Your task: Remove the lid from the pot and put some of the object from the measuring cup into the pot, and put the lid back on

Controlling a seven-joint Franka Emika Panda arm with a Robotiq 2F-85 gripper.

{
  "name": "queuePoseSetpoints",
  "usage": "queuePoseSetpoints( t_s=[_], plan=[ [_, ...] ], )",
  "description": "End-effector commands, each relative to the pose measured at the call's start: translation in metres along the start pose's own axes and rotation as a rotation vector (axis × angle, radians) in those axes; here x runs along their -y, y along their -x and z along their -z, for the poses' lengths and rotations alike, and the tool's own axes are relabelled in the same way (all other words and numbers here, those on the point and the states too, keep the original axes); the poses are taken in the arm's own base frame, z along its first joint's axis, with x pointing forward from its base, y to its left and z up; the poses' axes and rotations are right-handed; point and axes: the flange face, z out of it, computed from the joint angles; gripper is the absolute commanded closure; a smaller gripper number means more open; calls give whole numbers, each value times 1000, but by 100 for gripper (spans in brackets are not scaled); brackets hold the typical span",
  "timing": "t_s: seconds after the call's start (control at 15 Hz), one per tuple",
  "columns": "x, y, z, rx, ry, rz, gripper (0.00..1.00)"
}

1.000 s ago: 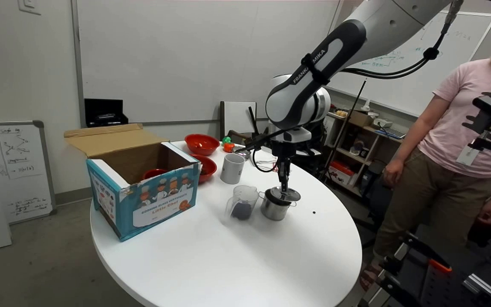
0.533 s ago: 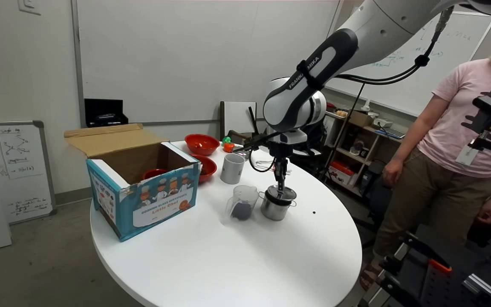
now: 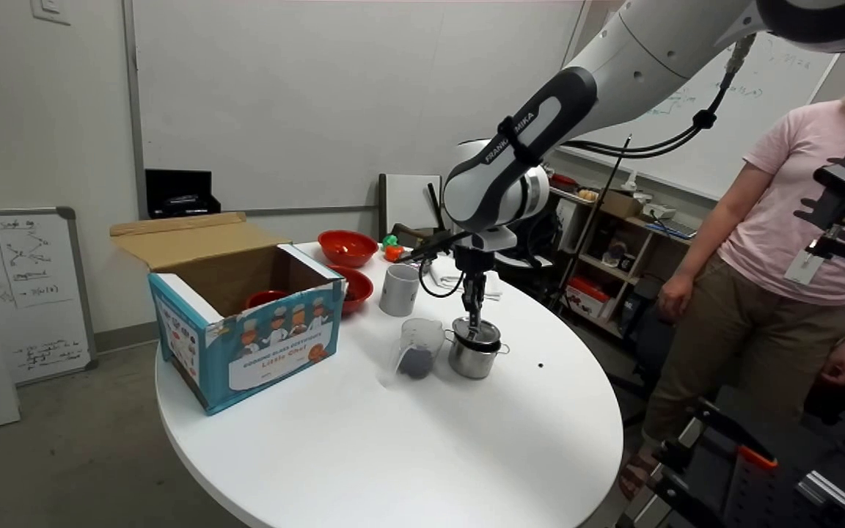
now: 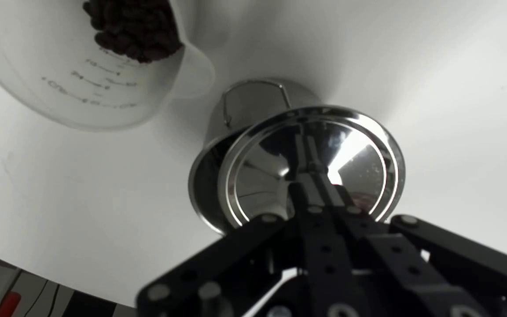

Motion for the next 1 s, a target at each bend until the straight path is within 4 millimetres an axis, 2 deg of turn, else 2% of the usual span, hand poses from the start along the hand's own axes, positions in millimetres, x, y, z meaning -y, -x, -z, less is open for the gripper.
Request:
queuePoseSetpoints(
  t_s=[0.0, 0.4, 0.93],
  plan=[
    [5, 8, -2, -3, 4, -17, 99],
    [1, 3, -1, 6, 17, -10, 99],
    [-19, -17, 2, 37, 18, 1, 99]
  ],
)
